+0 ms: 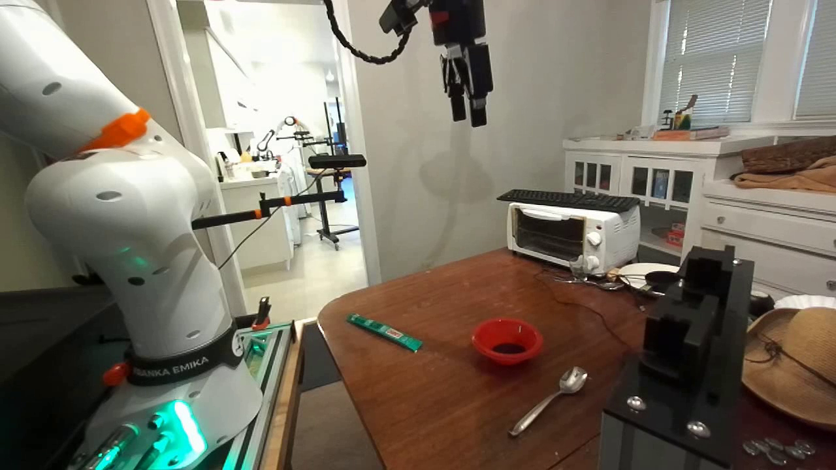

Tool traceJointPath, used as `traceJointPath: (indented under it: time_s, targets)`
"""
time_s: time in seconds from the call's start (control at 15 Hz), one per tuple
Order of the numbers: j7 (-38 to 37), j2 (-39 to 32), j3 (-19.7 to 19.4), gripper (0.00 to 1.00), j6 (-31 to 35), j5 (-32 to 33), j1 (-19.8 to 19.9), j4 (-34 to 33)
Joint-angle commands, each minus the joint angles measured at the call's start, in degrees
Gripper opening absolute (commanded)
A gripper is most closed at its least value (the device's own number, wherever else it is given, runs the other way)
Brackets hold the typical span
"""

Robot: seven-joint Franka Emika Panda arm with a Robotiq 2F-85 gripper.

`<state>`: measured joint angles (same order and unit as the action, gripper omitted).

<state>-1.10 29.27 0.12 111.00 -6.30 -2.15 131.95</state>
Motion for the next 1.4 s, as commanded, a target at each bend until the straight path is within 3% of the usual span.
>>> traceJointPath:
  time_s: [0.0, 0.73, 1.07, 1.33]
  targets:
    - [0.1, 0.0, 0.2, 1.0, -0.1, -0.1, 0.3, -0.1]
    - [-26.4, -12.6, 3.0, 1.0, 17.9, 2.0, 6.8, -6.4]
    - [-34.8, -19.6, 2.8, 1.0, 17.9, 8.4, 9.3, -11.5]
    - [-33.7, -24.1, 0.4, 1.0, 17.0, 7.5, 8.9, -15.4]
